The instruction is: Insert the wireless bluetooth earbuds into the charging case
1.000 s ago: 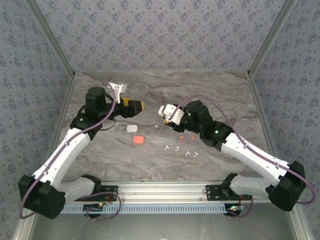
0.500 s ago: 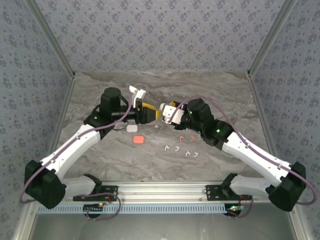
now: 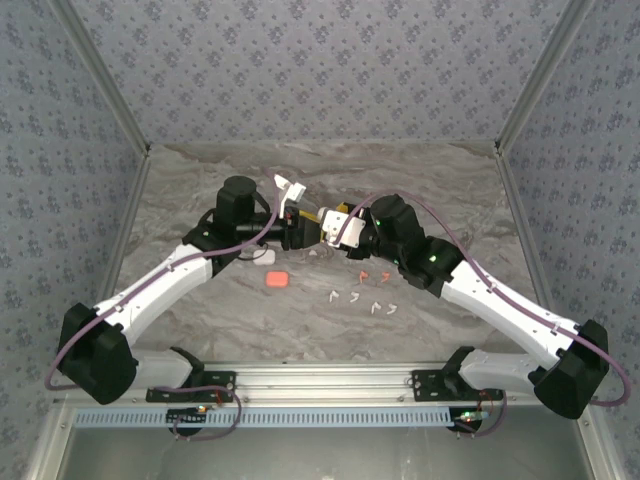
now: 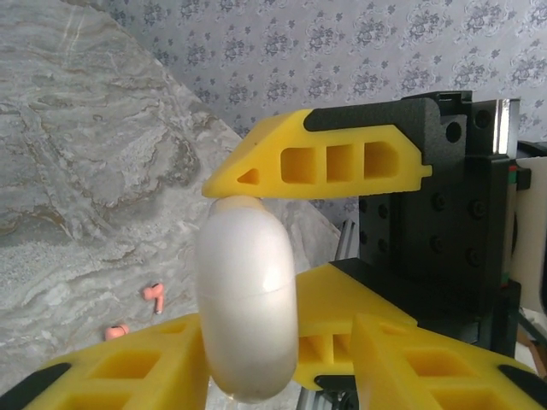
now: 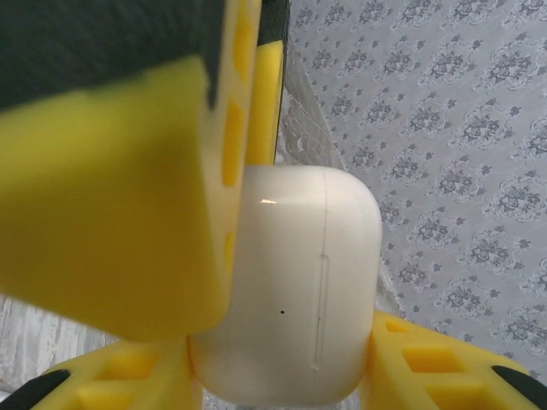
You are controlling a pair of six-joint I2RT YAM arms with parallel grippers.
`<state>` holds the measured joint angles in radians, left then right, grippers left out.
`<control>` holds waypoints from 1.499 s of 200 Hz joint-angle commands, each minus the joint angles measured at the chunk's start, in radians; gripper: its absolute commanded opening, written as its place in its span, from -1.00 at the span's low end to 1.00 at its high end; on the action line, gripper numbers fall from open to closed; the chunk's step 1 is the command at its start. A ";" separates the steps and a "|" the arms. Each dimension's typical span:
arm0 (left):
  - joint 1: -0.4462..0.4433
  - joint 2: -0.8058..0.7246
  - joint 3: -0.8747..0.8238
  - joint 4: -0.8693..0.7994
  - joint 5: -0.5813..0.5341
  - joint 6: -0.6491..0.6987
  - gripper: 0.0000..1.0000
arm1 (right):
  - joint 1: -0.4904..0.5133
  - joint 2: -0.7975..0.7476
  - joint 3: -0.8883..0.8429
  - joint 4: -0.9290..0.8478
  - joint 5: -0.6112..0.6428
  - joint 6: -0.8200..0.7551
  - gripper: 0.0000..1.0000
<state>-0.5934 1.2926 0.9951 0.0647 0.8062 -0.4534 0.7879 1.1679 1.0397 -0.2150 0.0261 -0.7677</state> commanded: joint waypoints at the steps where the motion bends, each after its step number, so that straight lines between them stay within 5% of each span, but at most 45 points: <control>1: -0.011 0.001 0.019 0.050 0.034 0.007 -0.19 | 0.001 0.004 0.043 -0.017 -0.021 0.014 -0.10; 59: -0.014 0.003 0.019 0.068 0.024 0.004 -0.38 | 0.003 0.013 0.051 -0.038 -0.055 0.023 -0.09; 108: -0.015 0.010 0.015 0.087 0.019 -0.007 -0.25 | 0.003 0.015 0.057 -0.049 -0.065 0.026 -0.09; 161: -0.021 0.013 0.016 0.083 0.018 0.001 -0.45 | -0.003 0.015 0.061 -0.058 -0.077 0.048 -0.07; 201: -0.023 0.002 -0.001 0.122 -0.001 0.002 -0.59 | -0.027 -0.003 0.077 -0.094 -0.123 0.097 0.29; 223: -0.032 -0.016 -0.036 0.192 -0.028 0.014 -0.69 | -0.078 -0.050 0.069 -0.110 -0.208 0.168 0.55; 254: -0.062 -0.055 -0.106 0.320 -0.079 0.081 -0.76 | -0.228 -0.148 -0.011 -0.020 -0.510 0.374 1.00; 300: -0.103 -0.116 -0.201 0.471 -0.159 0.221 -0.83 | -0.378 -0.177 -0.102 0.172 -0.740 0.662 1.00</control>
<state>-0.6781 1.2289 0.8238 0.3721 0.6895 -0.3382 0.4545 0.9783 0.9741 -0.1574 -0.5335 -0.3168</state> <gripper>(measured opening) 0.208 0.997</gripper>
